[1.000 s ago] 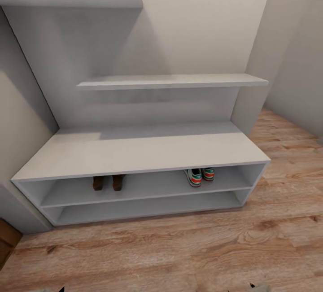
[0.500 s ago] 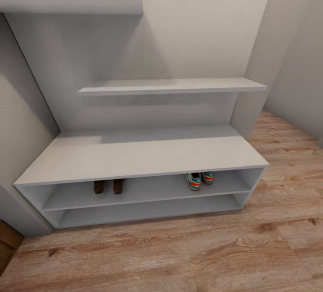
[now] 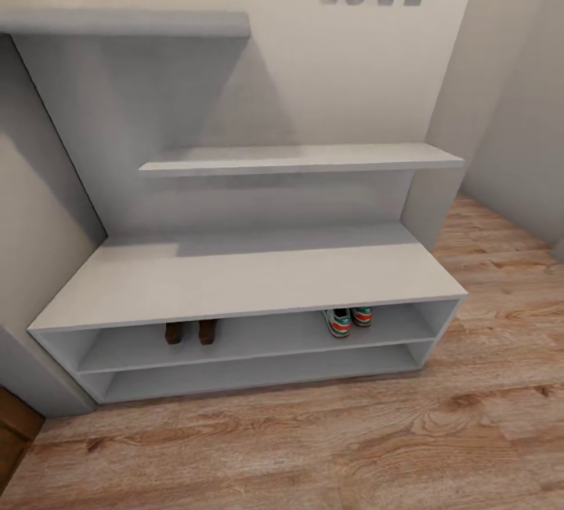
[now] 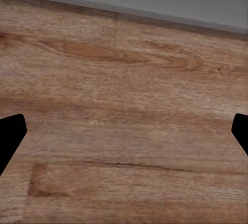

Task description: Pick up the two gym shoes and the two sandals from the corridor floor and place them onto the hallstand (shoe rack) in the corridor, making sure they are on the rack and not on the floor. Arrange them so the two gym shoes are next to each other and the two sandals are next to each other.

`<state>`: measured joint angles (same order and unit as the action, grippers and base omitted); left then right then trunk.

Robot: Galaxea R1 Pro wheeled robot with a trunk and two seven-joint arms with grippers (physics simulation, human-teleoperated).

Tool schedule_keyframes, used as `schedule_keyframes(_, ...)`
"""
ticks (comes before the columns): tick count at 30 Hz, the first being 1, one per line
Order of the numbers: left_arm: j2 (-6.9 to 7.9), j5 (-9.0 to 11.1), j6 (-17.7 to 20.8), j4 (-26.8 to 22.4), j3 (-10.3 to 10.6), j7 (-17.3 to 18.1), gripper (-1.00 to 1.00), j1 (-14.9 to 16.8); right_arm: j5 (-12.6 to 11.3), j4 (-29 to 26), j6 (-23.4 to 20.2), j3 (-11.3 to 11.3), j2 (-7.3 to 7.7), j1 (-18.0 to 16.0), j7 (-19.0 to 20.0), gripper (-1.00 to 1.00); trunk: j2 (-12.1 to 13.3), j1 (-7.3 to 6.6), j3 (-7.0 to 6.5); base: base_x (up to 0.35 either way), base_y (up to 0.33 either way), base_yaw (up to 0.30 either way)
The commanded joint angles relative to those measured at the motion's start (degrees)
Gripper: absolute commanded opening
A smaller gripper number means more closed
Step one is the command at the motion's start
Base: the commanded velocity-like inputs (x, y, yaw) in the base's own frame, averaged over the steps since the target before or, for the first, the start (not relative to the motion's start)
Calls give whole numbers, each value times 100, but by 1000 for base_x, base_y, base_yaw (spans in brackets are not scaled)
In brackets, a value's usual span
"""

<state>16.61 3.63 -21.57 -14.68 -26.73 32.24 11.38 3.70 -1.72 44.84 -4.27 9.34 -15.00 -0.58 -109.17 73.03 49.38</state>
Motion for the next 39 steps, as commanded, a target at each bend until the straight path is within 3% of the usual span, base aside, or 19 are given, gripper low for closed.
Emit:
schedule_keyframes(1, 0, 34, 4, 9, -15, 40, 100, 4, 38, 8, 15, -40, -20, -3, -14, 100, 40, -23, -14, 0, 0, 0)
schedule_keyframes(11, 0, 32, 9, 16, -15, 26, 100, 4, 41, 17, 2, -40, -209, -3, -9, 100, 441, -243, -193, 0, 0, 0)
schedule_keyframes(25, -8, 13, 20, 301, 21, -207, 100, 4, 49, 29, -1, -39, -283, 110, -4, 100, 1002, -550, -445, 0, 0, 0)
schedule_keyframes(39, -100, -302, 21, 860, 32, -306, 100, 4, 51, 28, -1, -38, -370, 307, -11, 100, 1564, -858, -696, 0, 0, 0)
